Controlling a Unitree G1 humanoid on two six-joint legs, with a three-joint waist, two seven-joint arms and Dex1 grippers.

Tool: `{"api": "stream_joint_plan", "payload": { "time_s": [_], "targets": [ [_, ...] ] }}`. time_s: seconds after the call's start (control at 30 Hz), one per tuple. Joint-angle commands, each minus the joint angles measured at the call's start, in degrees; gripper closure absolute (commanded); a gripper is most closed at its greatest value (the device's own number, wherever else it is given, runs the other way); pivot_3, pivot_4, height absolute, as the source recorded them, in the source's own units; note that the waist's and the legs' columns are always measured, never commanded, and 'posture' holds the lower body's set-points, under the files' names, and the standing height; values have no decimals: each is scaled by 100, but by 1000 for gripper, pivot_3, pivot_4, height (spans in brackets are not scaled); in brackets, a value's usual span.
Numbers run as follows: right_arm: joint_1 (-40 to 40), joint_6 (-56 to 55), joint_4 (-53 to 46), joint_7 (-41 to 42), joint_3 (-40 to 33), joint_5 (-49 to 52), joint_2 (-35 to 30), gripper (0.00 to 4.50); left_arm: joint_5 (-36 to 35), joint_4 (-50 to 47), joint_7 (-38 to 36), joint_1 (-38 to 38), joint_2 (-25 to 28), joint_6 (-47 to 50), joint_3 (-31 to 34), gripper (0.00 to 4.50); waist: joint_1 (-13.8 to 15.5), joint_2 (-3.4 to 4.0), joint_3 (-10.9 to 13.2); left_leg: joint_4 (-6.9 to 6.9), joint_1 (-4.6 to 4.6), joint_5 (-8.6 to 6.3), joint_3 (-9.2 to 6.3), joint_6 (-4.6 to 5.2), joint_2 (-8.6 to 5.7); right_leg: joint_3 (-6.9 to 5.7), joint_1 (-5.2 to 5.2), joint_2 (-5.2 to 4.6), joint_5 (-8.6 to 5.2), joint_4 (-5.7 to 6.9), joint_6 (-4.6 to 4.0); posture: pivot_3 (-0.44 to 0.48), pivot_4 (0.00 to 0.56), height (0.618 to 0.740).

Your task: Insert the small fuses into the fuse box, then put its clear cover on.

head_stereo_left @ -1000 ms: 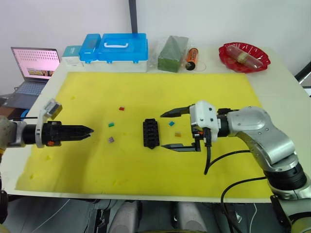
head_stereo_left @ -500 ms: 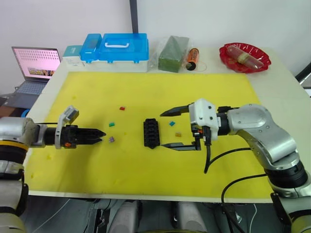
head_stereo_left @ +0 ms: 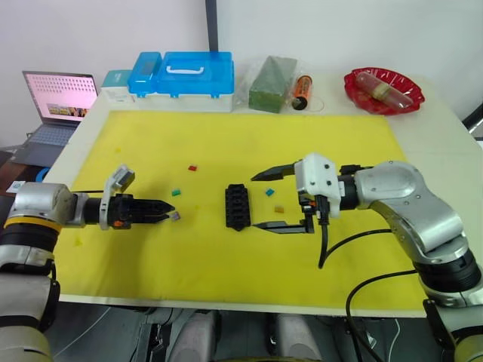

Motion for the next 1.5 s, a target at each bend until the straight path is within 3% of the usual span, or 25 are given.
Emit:
{"api": "stream_joint_plan", "payload": {
  "time_s": [0.03, 0.57, 0.67, 1.03, 1.33, 1.5],
  "targets": [
    [-90, -43, -165, 20, -169, 57, -111, 0, 81, 71, 18, -46, -155, -39, -20, 32, 44, 0, 0, 1, 0, 0, 0, 0, 0, 0, 0, 0, 0, 0, 0, 0, 150, 740],
    [-82, -80, -141, -19, -148, 22, -178, 0, 399, 413, 276, -77, -505, -379, 60, 32, 117, 2, -3, 7, 0, 0, -1, 0, -2, -1, 7, -1, 3, -1, 4, 0, 150, 740],
    [-68, -88, -133, -29, -143, 15, -170, 0, 511, 450, 314, -44, -488, -455, 19, 540, 115, 2, -3, 8, 1, 0, -2, 0, -3, -1, 9, -1, 4, -1, 5, 0, 150, 740],
    [-43, -221, 6, -83, -63, -55, -61, 0, 677, 303, 244, 90, -356, -450, 13, 4447, 78, 1, -3, 6, 1, 0, -1, 0, -2, 0, 6, 0, 5, -4, 4, 0, 150, 740],
    [-49, -112, 132, -144, -178, 51, 56, 0, 122, -472, 218, 312, -92, 232, 482, 4447, 46, 0, -3, 4, 0, 0, -1, 0, 0, 2, 1, 1, 5, -3, 3, 0, 150, 740],
    [-21, 370, 193, -241, -469, 410, 34, 0, -744, -1719, 392, 705, 33, 748, 1422, 4447, 70, -2, -1, 5, -6, 0, -7, 0, 3, 2, -2, 0, 5, -4, 3, 0, 150, 740]
  ]
}}
